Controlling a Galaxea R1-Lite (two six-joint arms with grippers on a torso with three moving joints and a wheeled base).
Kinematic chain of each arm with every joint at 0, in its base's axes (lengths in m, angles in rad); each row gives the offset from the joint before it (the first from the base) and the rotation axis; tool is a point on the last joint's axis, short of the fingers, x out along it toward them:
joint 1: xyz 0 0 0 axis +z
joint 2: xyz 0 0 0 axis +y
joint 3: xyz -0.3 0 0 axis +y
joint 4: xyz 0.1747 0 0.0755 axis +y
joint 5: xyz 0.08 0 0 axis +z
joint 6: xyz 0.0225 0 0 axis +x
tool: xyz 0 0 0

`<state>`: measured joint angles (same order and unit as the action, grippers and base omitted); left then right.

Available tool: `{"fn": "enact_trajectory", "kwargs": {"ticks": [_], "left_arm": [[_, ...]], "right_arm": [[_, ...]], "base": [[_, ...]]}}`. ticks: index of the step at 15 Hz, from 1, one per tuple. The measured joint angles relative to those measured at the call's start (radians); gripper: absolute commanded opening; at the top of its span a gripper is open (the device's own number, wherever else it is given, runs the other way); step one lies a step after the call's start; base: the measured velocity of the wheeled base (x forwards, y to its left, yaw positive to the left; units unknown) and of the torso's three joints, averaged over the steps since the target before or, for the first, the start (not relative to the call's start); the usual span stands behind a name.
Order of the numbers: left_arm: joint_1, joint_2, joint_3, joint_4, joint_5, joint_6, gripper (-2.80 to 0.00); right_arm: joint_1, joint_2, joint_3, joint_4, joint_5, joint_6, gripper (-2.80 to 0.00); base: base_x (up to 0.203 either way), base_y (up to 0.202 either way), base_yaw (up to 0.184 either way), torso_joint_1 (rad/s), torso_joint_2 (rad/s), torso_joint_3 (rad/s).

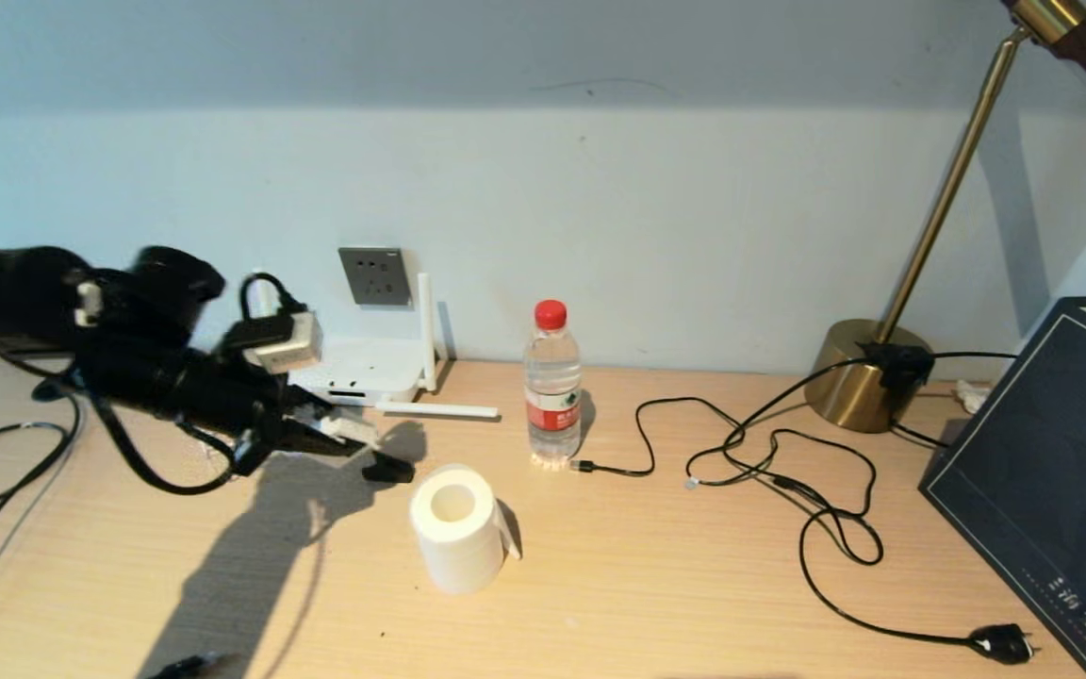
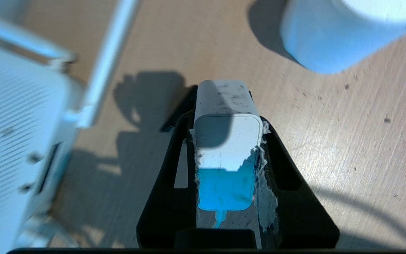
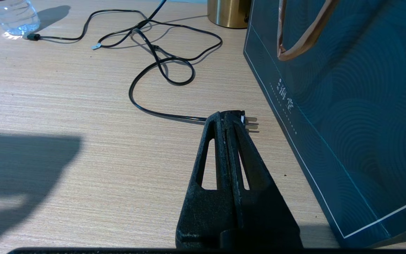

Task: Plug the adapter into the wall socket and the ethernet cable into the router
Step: Align plug and socket

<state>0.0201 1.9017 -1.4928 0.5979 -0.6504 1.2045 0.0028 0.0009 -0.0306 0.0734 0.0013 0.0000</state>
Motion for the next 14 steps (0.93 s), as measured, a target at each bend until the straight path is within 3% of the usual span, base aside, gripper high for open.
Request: {"fn": "enact_trajectory", "kwargs": {"ticks": [2, 4, 6, 8, 9, 10, 14], "left_arm": [[0.006, -0.080, -0.016, -0.093, 0.008, -0.240, -2.80], [0.002, -0.129, -0.055, -0.201, 0.030, -0.532, -2.80], [-0.003, -0.156, -0.082, -0.304, 0.104, -0.860, -2.80], [-0.002, -0.161, -0.027, -0.453, 0.211, -1.123, -2.80], [-0.002, -0.158, 0.037, -0.560, 0.254, -1.191, -2.80], [-0.005, -0.150, 0.117, -0.693, 0.299, -1.218, -2.80], [-0.053, -0.046, 0.443, -1.363, 0.511, -1.199, -2.80]], "right_arm": [[0.000, 0.000, 0.000, 0.000, 0.001, 0.000, -2.80], [0.000, 0.000, 0.000, 0.000, 0.001, 0.000, -2.80], [0.000, 0.000, 0.000, 0.000, 0.001, 0.000, -2.80], [0.000, 0.000, 0.000, 0.000, 0.001, 0.000, -2.80], [0.000, 0.000, 0.000, 0.000, 0.001, 0.000, -2.80], [0.000, 0.000, 0.000, 0.000, 0.001, 0.000, -2.80], [0.000, 0.000, 0.000, 0.000, 0.001, 0.000, -2.80]], "base": [[0.000, 0.000, 0.000, 0.000, 0.00, 0.000], [0.000, 0.000, 0.000, 0.000, 0.00, 0.000], [0.000, 0.000, 0.000, 0.000, 0.00, 0.000], [0.000, 0.000, 0.000, 0.000, 0.00, 0.000], [0.000, 0.000, 0.000, 0.000, 0.00, 0.000], [0.000, 0.000, 0.000, 0.000, 0.00, 0.000], [0.000, 0.000, 0.000, 0.000, 0.00, 0.000]]}}
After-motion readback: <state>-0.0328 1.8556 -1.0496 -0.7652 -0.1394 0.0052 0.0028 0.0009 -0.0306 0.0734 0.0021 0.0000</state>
